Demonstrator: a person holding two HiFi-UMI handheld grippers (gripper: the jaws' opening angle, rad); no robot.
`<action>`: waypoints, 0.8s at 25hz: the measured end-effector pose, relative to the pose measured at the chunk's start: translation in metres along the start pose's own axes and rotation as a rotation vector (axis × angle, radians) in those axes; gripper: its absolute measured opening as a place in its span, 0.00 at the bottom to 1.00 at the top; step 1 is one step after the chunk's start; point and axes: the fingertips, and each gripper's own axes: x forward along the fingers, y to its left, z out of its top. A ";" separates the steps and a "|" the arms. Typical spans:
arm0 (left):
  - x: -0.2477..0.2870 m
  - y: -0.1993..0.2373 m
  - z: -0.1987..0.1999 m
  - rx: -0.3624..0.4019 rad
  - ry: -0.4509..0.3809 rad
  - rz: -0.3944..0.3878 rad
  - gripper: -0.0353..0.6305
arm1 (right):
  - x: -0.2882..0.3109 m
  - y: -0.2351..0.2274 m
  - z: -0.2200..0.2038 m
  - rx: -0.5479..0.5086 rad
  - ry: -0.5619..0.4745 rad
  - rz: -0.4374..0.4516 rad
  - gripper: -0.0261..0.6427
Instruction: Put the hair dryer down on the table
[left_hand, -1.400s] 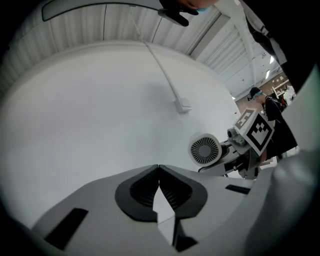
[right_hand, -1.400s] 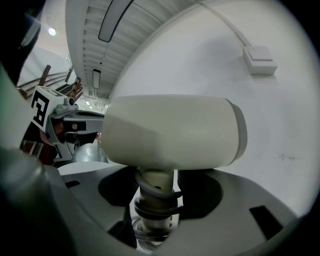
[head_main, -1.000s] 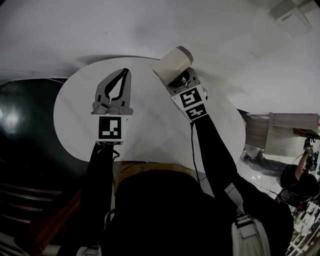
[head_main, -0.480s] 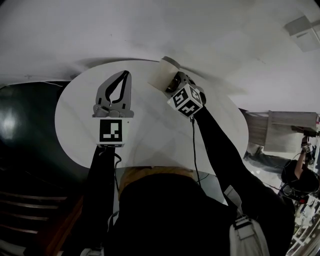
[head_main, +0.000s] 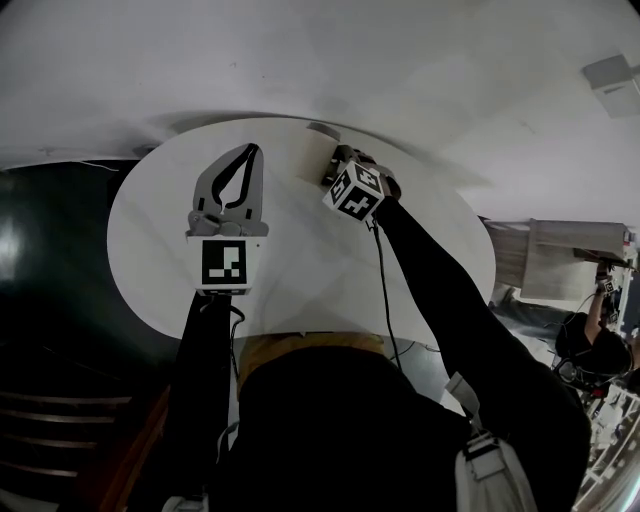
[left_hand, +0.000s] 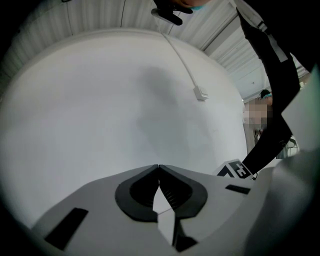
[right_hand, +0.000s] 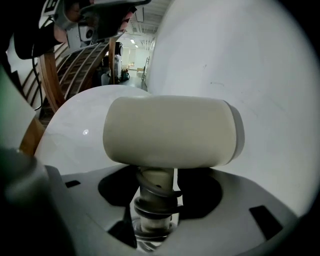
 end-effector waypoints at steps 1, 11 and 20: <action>-0.002 0.002 -0.002 -0.005 0.000 0.002 0.08 | 0.006 0.001 -0.001 0.000 0.017 0.002 0.40; -0.008 0.021 -0.013 -0.033 -0.004 0.012 0.08 | 0.047 0.006 -0.011 -0.045 0.167 0.020 0.41; -0.002 0.033 -0.022 -0.074 -0.004 0.007 0.08 | 0.059 0.004 -0.016 -0.024 0.272 0.046 0.42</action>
